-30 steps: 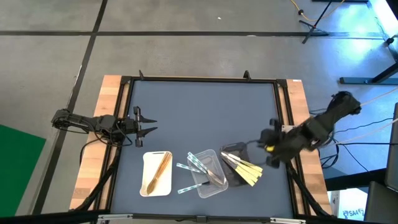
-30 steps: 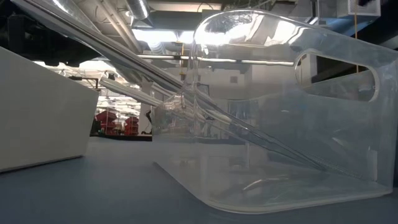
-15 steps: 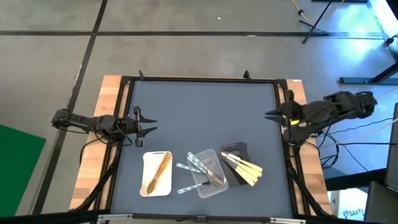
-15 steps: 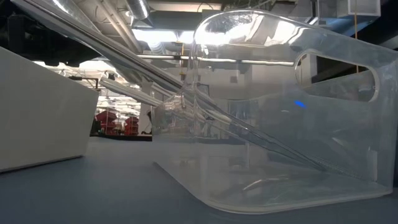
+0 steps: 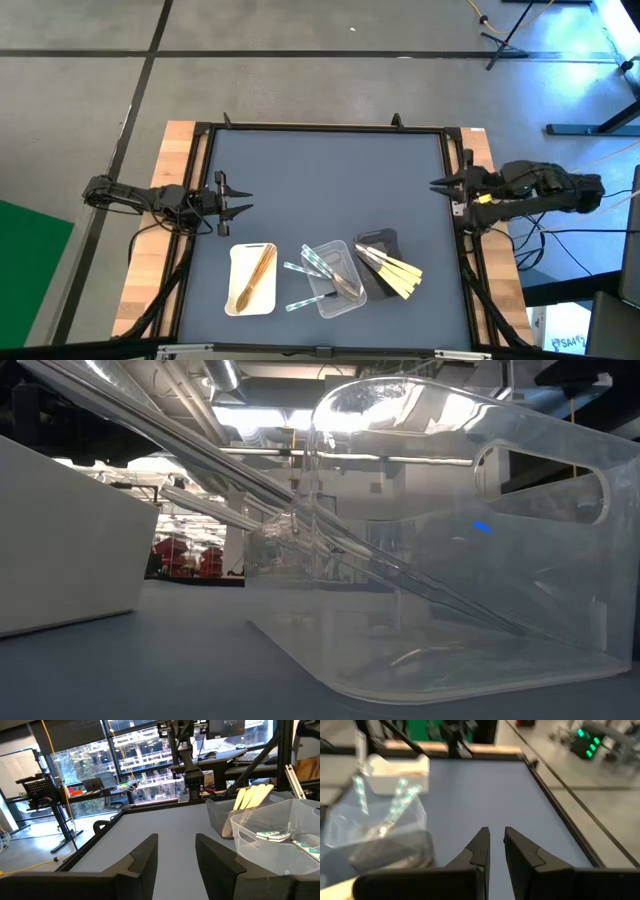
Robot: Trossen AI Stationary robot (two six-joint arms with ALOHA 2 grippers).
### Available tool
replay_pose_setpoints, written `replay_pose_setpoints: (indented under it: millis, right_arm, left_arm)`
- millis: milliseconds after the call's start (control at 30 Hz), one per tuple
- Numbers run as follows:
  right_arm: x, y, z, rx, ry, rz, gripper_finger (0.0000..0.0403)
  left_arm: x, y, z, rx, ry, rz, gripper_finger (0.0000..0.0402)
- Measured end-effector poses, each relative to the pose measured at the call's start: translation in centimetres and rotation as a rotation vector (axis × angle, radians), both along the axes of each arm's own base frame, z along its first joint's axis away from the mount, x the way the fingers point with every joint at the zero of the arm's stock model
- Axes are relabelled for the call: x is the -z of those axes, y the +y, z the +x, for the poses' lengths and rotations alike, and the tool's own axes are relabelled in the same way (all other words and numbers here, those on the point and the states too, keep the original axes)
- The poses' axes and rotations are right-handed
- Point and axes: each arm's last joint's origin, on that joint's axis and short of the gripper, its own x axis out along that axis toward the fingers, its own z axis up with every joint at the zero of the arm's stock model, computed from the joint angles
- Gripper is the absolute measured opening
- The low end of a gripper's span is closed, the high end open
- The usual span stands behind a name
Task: Sort silverware by color (type)
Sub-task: Return to Home Position
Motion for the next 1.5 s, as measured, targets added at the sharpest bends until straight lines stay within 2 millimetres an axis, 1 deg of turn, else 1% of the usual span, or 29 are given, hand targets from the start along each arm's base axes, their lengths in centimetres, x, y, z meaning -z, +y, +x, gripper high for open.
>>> replay_pose_setpoints:
  millis: [167,300,400,500,700,767,867,967,1100,1500]
  right_arm:
    - [2.3,-0.1,-1.3,-0.048,-0.144,0.031,0.0046]
    - [4.3,-0.3,-1.8,-0.021,-0.18,0.038,0.0046]
    - [4.4,-0.2,-2.1,-0.041,-0.249,0.051,0.0046]
    - [4.4,-0.3,-2.4,-0.049,-0.27,0.05,0.0043]
    - [4.4,-0.3,-2.5,-0.044,-0.279,0.059,0.0005]
    - [4.4,-0.3,-2.3,-0.029,-0.297,0.059,0.0006]
    - [5.0,-0.2,-1.8,-0.032,-0.299,0.063,0.0007]
    - [5.6,0.0,-0.9,-0.041,-0.344,0.09,0.0001]
    - [7.2,0.1,0.2,-0.044,-0.365,0.087,0.0004]
    - [11.5,0.5,2.5,-0.051,-0.4,0.062,0.0001]
  left_arm:
    - [0.0,0.0,0.0,0.0,0.0,0.0,0.0126]
    - [0.0,0.0,0.0,0.0,0.0,0.0,0.0126]
    - [0.0,0.0,0.0,0.0,0.0,0.0,0.0126]
    - [0.0,0.0,0.0,0.0,0.0,0.0,0.0126]
    - [0.0,0.0,0.0,0.0,0.0,0.0,0.0126]
    - [0.0,0.0,0.0,0.0,0.0,0.0,0.0126]
    - [0.0,0.0,0.0,0.0,0.0,0.0,0.0126]
    - [0.0,0.0,0.0,0.0,0.0,0.0,0.0126]
    - [0.0,0.0,0.0,0.0,0.0,0.0,0.0126]
    - [0.0,0.0,0.0,0.0,0.0,0.0,0.0126]
